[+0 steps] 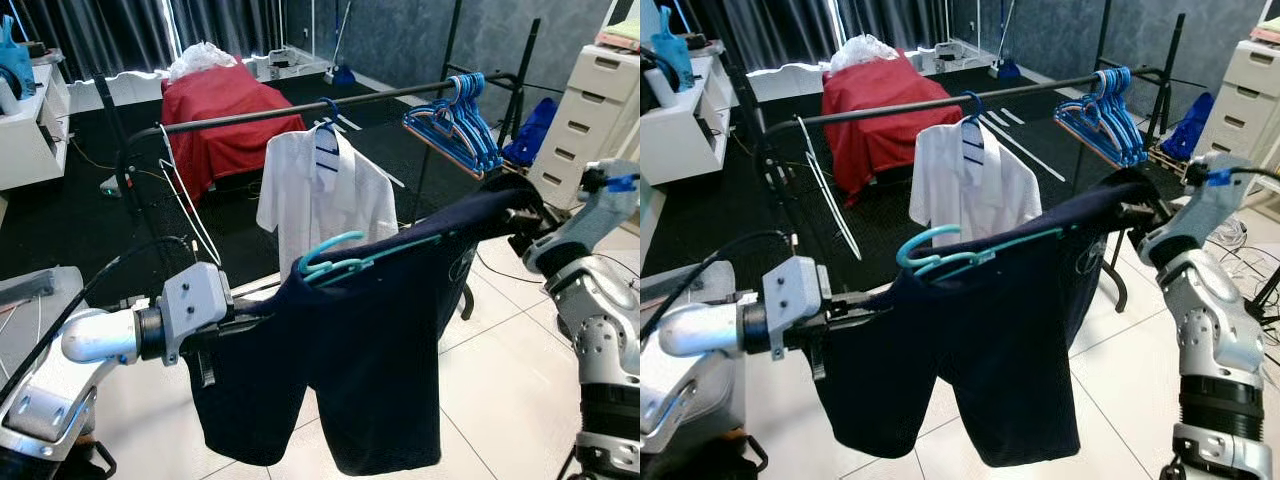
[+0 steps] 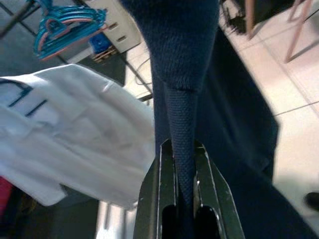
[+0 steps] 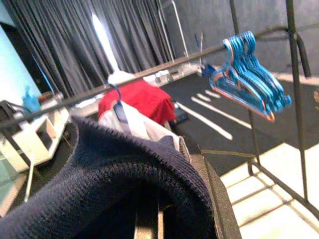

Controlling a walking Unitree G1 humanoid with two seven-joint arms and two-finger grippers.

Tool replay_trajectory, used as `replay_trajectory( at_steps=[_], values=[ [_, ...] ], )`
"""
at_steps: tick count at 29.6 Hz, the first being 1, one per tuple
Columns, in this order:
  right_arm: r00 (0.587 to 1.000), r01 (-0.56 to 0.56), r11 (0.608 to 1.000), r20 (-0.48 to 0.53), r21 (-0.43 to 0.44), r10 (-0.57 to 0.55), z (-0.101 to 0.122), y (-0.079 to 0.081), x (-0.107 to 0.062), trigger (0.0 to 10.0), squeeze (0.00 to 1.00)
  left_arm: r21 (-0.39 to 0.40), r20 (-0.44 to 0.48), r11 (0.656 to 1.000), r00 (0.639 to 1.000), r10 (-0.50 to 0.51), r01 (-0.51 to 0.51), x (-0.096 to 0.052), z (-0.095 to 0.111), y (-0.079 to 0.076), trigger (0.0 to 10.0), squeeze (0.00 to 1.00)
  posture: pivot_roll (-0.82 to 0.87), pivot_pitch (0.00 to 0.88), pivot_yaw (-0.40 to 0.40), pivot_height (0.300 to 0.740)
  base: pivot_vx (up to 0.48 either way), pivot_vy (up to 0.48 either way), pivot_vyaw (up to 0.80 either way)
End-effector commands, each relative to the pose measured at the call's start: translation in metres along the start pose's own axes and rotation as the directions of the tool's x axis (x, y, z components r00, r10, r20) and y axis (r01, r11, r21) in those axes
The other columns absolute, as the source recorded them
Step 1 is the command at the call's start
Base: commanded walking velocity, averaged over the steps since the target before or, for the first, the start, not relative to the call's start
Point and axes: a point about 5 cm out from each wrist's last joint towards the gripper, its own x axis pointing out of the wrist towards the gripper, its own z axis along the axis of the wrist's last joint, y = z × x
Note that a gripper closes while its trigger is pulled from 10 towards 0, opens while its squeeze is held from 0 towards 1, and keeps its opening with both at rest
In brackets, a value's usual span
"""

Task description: Hang hanger

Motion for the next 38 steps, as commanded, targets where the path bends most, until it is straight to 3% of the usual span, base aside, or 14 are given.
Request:
replay_trajectory(
  at_steps=[1,2,6,15,17,18,20,21,22,24,28,29,32,38],
  values=[
    [0.973,0.158,0.987,0.167,0.02,-0.159,0.039,-0.028,-0.01,3.8,0.0,-0.041,-0.139,0.999,0.99,0.018,-0.024,-0.011,-0.026,-0.002,10.0,0.0,-0.07,0.0,0.018,0.74,0.0,0.0,0.0],
    [0.971,0.156,0.988,0.18,0.013,-0.155,0.043,-0.027,-0.01,10.0,0.0,-0.022,-0.166,0.998,0.985,0.046,-0.051,-0.01,-0.03,0.001,10.0,0.0,-0.07,0.0,0.018,0.74,0.0,0.0,0.0],
    [0.964,0.161,0.987,0.211,0.014,-0.16,0.051,-0.028,-0.011,10.0,0.0,0.042,-0.322,0.993,0.94,0.116,-0.109,-0.016,-0.048,0.012,10.0,0.0,-0.07,0.0,0.022,0.74,0.0,0.0,0.0],
    [0.964,0.117,0.993,0.239,0.01,-0.116,0.056,-0.019,-0.012,10.0,0.0,0.065,-0.39,0.988,0.908,0.153,-0.139,-0.014,-0.06,0.015,10.0,0.0,-0.07,0.0,0.027,0.74,0.0,0.0,0.0],
    [0.987,0.012,0.999,0.159,-0.046,-0.005,0.044,0.001,-0.007,10.0,0.0,0.113,-0.41,0.985,0.897,0.165,-0.13,-0.005,-0.059,0.015,10.0,0.0,-0.07,0.0,0.03,0.74,0.0,0.0,0.0],
    [0.987,0.012,0.999,0.159,-0.046,-0.005,0.044,0.001,-0.007,10.0,0.0,0.113,-0.41,0.985,0.897,0.165,-0.13,-0.005,-0.059,0.015,10.0,0.0,-0.07,0.0,0.03,0.74,0.0,0.0,0.0],
    [0.997,-0.044,0.991,0.05,-0.13,0.05,0.025,0.014,-0.004,10.0,0.0,0.12,-0.382,0.982,0.906,0.181,-0.146,0.004,-0.054,0.016,10.0,0.0,-0.07,0.0,0.029,0.74,0.0,0.0,0.0],
    [0.995,-0.089,0.98,-0.058,-0.179,0.079,0.002,0.025,-0.003,10.0,0.0,0.106,-0.316,0.977,0.926,0.209,-0.184,0.014,-0.044,0.019,10.0,0.0,-0.07,0.0,0.027,0.74,0.0,0.0,0.0],
    [0.995,-0.089,0.98,-0.058,-0.179,0.079,0.002,0.025,-0.003,10.0,0.0,0.106,-0.316,0.977,0.926,0.209,-0.184,0.014,-0.044,0.019,10.0,0.0,-0.07,0.0,0.027,0.74,0.0,0.0,0.0],
    [0.969,-0.105,0.972,-0.241,-0.211,0.052,-0.045,0.041,-0.004,10.0,0.0,0.009,-0.113,0.971,0.965,0.237,-0.237,0.031,-0.014,0.023,10.0,0.0,-0.07,0.0,0.026,0.74,0.0,0.0,0.0],
    [0.937,-0.145,0.971,-0.34,-0.188,0.075,-0.072,0.057,-0.007,10.0,0.0,-0.003,-0.031,0.975,0.975,0.222,-0.222,0.037,0.002,0.025,10.0,0.0,-0.07,0.0,0.026,0.74,0.0,0.0,0.0],
    [0.937,-0.145,0.971,-0.34,-0.188,0.075,-0.072,0.057,-0.007,10.0,0.0,-0.003,-0.031,0.975,0.975,0.222,-0.222,0.037,0.002,0.025,10.0,0.0,-0.07,0.0,0.026,0.74,0.0,0.0,0.0],
    [0.919,-0.226,0.967,-0.354,-0.119,0.171,-0.076,0.072,-0.009,10.0,0.0,0.091,-0.167,0.981,0.968,0.185,-0.171,0.037,-0.014,0.021,10.0,0.0,-0.07,0.0,0.028,0.74,0.0,0.0,0.0],
    [0.957,-0.199,0.978,-0.226,-0.064,0.18,-0.051,0.067,-0.005,10.0,0.0,0.113,-0.186,0.985,0.971,0.149,-0.129,0.036,-0.02,0.012,10.0,0.0,-0.08,0.0,0.025,0.74,0.0,0.0,0.0]
  ],
)
